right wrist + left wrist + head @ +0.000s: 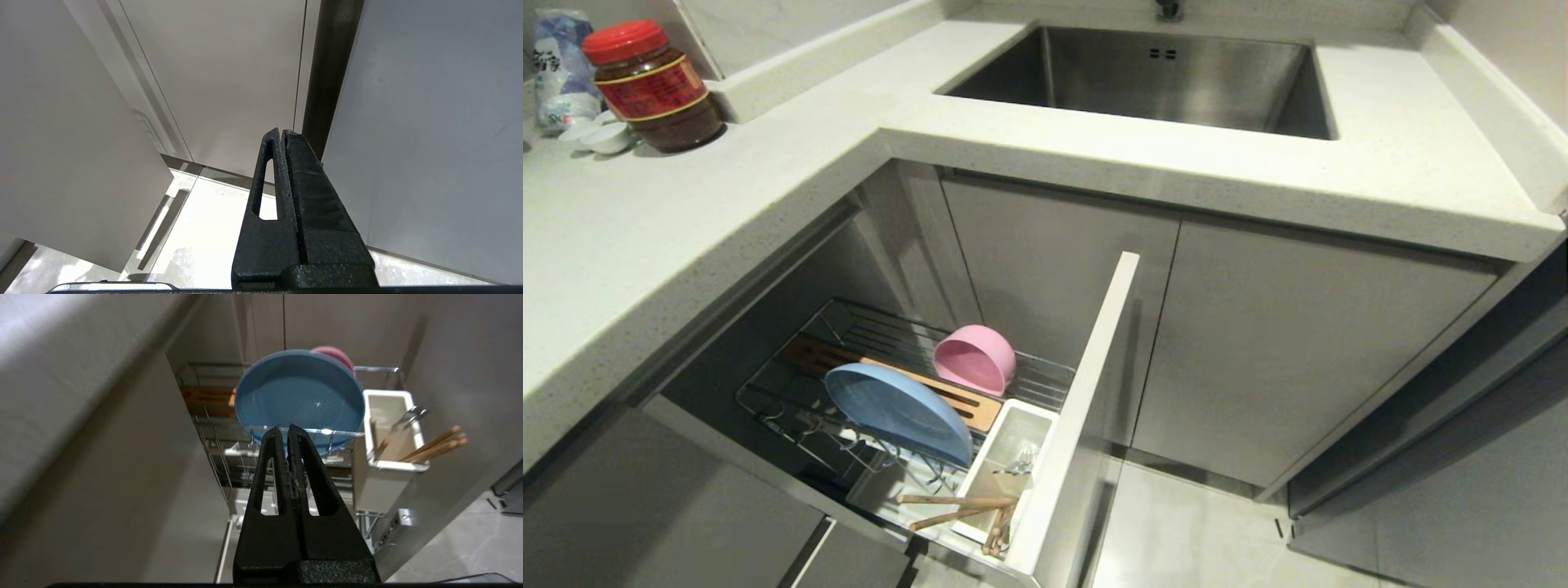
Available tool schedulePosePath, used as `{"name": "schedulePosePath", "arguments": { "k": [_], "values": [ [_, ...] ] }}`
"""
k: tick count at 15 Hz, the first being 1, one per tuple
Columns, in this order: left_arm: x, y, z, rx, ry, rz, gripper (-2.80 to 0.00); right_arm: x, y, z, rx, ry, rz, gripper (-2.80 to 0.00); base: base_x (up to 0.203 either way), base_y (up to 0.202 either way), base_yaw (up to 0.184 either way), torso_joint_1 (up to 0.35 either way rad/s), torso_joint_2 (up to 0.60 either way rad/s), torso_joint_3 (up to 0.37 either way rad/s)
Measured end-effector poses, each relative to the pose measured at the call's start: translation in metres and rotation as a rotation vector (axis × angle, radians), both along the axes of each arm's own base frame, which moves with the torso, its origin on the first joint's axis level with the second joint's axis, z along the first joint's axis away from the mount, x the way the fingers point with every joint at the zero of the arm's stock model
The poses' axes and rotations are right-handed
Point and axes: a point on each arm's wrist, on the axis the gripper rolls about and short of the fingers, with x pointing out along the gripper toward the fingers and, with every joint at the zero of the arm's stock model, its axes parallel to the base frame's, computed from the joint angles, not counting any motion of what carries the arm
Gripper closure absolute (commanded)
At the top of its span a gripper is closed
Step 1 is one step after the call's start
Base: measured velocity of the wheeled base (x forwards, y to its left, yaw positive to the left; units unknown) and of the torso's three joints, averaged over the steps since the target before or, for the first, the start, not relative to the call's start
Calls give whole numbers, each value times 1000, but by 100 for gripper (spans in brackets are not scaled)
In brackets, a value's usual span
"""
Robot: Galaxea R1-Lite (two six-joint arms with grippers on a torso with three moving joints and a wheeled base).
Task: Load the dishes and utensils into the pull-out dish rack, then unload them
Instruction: Take the plate out of the cupboard
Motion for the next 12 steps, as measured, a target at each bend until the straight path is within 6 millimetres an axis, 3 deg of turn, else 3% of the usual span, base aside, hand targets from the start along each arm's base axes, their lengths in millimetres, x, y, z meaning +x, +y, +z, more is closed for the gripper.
{"name": "schedulePosePath", "arguments": {
  "k": [3, 7, 12],
  "values": [
    [5, 1, -20, -51, 86, 32, 0, 0, 0, 0, 0, 0, 0, 0, 0, 0, 0, 0, 0, 0],
    [6, 2, -23, -155, 109, 71, 0, 0, 0, 0, 0, 0, 0, 0, 0, 0, 0, 0, 0, 0],
    [6, 2, -25, -98, 117, 88, 0, 0, 0, 0, 0, 0, 0, 0, 0, 0, 0, 0, 0, 0]
  ]
}}
